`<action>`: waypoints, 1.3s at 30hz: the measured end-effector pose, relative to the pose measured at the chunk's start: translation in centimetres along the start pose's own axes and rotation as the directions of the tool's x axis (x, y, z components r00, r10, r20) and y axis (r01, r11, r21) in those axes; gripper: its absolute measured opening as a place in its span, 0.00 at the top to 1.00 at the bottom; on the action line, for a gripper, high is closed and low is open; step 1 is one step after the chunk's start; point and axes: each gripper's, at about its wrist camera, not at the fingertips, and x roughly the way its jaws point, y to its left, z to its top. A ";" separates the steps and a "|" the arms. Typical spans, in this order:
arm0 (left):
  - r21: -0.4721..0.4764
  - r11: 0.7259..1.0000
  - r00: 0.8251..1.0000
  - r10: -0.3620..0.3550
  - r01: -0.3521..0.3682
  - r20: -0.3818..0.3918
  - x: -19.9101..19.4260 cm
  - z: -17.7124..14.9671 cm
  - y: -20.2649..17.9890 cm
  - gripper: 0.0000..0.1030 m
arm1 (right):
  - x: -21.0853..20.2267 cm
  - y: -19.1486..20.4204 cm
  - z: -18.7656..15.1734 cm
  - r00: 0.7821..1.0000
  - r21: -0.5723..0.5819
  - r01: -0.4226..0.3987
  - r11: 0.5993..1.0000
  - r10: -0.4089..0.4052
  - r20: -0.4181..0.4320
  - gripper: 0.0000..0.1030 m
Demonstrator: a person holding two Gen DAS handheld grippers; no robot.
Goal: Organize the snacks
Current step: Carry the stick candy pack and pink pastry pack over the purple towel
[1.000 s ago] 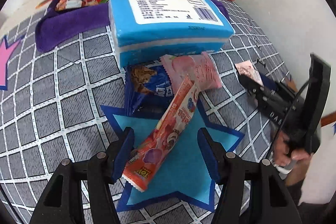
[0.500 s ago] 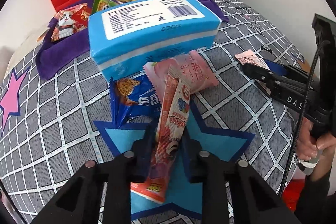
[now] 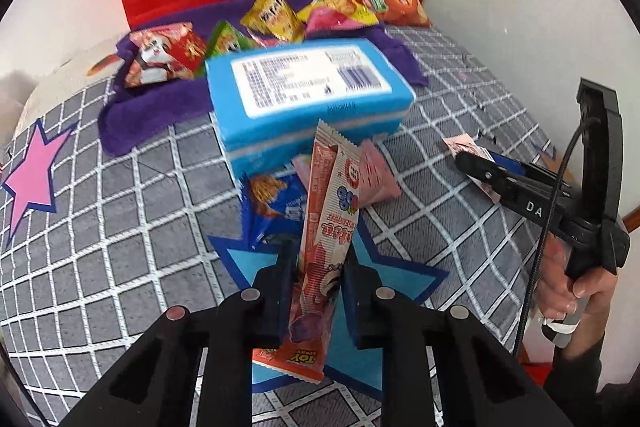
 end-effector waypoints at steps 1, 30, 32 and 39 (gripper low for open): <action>-0.006 1.000 1.000 -0.003 0.003 0.005 -0.2 0.2 0.1 0.80 | -0.5 0.2 0.3 1.000 -0.006 0.008 1.000 -0.008 0.007 0.59; -0.212 0.977 0.981 0.053 -0.013 0.185 -3.0 17.0 8.4 0.80 | 0.0 10.0 21.3 0.993 -0.166 -0.060 0.984 0.076 0.090 0.59; -0.232 0.973 0.980 0.046 0.000 0.194 -2.6 18.1 8.8 0.80 | 1.2 10.0 22.3 0.996 -0.165 -0.058 0.985 0.069 0.062 0.59; -0.266 0.964 0.977 0.038 0.019 0.209 -0.8 20.1 9.6 0.80 | 2.2 10.8 24.8 0.995 -0.189 -0.062 0.980 0.075 0.063 0.59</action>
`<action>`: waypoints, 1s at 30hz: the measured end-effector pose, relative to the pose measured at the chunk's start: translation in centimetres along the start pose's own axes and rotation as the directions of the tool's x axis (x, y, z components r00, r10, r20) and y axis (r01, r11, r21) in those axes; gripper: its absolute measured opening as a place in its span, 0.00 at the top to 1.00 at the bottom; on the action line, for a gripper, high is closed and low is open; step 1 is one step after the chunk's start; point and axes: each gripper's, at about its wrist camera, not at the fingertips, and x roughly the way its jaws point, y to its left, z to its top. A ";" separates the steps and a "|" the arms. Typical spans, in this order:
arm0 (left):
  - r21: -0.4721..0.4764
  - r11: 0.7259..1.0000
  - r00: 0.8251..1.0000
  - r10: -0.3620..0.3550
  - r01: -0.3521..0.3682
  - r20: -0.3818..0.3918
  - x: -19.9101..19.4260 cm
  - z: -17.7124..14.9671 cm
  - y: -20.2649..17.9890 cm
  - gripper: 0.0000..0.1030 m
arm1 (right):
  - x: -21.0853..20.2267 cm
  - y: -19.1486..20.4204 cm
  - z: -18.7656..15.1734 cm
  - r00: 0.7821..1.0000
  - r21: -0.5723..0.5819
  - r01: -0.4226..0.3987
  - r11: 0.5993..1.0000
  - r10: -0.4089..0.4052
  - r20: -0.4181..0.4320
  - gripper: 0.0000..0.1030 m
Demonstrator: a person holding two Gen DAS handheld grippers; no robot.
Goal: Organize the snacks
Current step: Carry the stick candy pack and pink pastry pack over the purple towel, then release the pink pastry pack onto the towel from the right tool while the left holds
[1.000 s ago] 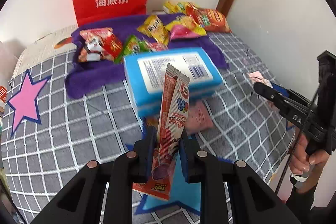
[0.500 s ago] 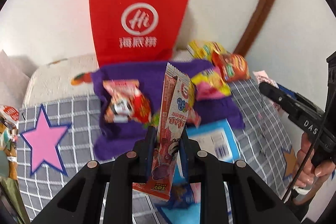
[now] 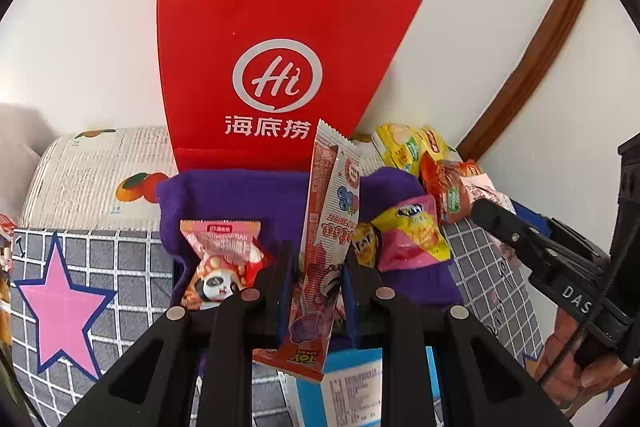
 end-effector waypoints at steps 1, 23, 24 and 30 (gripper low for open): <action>0.000 1.000 1.000 0.007 -0.007 0.003 0.2 0.0 0.1 0.80 | 0.2 0.2 0.3 1.000 -0.008 0.001 1.000 -0.001 0.003 0.59; -0.083 0.992 0.991 0.081 -0.090 -0.105 5.1 0.2 4.1 0.80 | 9.0 -2.0 -1.0 0.981 -0.016 -0.042 0.999 0.038 -0.189 0.59; -0.082 0.993 0.991 0.080 -0.089 -0.108 5.2 0.2 4.1 0.80 | 9.3 -1.9 -1.1 0.980 -0.018 -0.036 0.999 0.031 -0.196 0.59; -0.087 0.994 0.992 0.060 -0.069 -0.109 5.1 0.3 4.2 0.80 | 10.5 -1.6 -1.7 0.971 -0.030 -0.031 0.999 0.023 -0.236 0.59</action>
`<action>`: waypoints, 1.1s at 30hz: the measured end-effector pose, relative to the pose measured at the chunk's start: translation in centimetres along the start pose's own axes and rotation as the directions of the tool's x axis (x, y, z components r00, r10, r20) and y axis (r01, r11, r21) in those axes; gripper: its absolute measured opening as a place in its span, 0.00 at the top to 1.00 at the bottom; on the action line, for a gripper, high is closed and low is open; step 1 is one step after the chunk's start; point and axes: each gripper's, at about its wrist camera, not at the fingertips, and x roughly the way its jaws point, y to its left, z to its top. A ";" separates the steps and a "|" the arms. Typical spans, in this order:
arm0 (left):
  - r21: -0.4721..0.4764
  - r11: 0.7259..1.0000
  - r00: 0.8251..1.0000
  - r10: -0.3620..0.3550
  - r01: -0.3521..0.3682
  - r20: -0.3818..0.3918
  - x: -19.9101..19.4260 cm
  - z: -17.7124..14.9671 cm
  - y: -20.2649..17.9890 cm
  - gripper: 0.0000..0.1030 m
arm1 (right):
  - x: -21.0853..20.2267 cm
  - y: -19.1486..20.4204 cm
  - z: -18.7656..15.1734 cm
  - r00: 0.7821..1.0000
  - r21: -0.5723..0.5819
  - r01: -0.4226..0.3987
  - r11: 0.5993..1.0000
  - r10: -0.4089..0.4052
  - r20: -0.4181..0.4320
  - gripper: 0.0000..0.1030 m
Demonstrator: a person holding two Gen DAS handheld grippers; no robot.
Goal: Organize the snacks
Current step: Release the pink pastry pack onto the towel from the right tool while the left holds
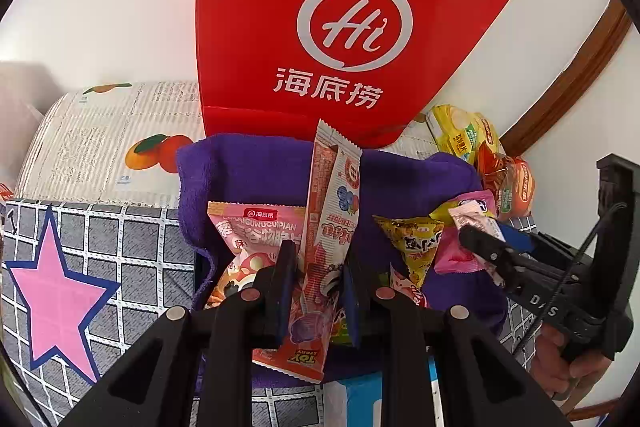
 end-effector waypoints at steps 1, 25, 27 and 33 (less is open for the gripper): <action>0.000 1.000 1.000 0.002 -0.002 0.002 -0.1 0.0 0.0 0.80 | 0.2 0.0 0.0 1.000 0.000 0.004 1.000 -0.004 -0.005 0.59; -0.006 1.000 1.000 -0.003 0.003 -0.006 -0.3 0.1 -0.1 0.80 | 2.7 0.8 -0.5 0.991 -0.056 0.062 0.996 -0.068 -0.115 0.58; -0.007 1.000 1.000 -0.003 0.003 -0.005 -0.3 0.1 -0.1 0.80 | 2.9 0.7 -0.5 0.990 -0.055 0.064 0.996 -0.070 -0.119 0.58; -0.013 1.000 1.000 -0.002 0.002 -0.007 -0.3 0.2 0.1 0.80 | 3.5 1.0 -0.6 0.985 -0.080 0.074 0.994 -0.085 -0.148 0.53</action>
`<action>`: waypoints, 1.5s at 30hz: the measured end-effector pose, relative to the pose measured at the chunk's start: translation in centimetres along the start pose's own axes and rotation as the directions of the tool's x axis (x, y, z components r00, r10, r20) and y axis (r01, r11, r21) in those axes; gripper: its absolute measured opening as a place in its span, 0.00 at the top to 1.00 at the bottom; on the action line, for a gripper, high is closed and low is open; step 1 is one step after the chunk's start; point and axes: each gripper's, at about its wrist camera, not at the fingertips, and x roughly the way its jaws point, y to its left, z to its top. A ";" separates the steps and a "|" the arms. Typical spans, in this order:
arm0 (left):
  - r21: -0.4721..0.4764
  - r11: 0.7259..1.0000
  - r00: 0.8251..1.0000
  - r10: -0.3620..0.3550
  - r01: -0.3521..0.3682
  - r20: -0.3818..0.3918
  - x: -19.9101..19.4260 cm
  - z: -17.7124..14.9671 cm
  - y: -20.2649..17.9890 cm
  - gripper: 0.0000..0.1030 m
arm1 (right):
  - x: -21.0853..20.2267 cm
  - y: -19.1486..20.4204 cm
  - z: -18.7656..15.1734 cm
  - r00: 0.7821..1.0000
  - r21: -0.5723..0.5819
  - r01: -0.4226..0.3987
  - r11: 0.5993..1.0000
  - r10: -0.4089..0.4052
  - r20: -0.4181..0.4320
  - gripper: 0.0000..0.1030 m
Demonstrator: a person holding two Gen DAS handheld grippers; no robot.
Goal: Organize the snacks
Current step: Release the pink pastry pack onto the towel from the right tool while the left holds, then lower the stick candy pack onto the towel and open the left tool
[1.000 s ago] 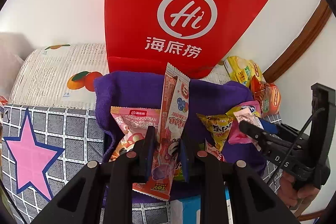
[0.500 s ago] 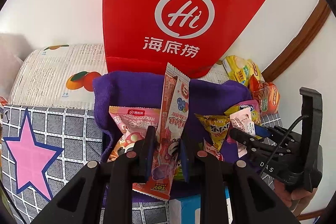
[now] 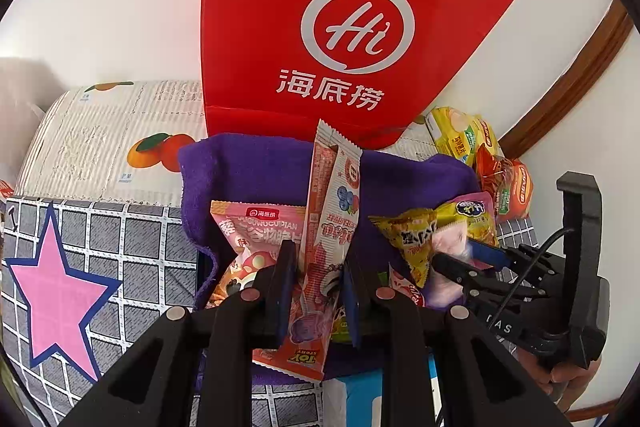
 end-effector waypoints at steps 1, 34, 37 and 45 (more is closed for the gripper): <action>-0.002 1.000 1.000 0.001 -0.001 0.000 0.0 0.0 0.1 0.80 | 0.0 0.1 0.0 1.000 -0.005 0.004 1.000 -0.004 -0.003 0.52; -0.049 0.995 0.977 -0.099 0.091 -0.187 4.8 -0.8 -0.9 0.79 | -4.5 0.4 -0.1 0.994 -0.007 -0.010 1.000 0.011 0.106 0.46; -0.056 0.994 0.977 -0.099 0.090 -0.190 5.0 -0.8 -0.9 0.79 | -4.5 0.4 -0.1 0.995 -0.004 -0.009 1.000 0.009 0.104 0.46; -0.052 0.995 0.979 -0.099 0.091 -0.178 4.2 -0.6 -0.4 0.78 | -5.1 1.5 -0.3 0.993 -0.041 0.001 0.999 0.004 0.118 0.46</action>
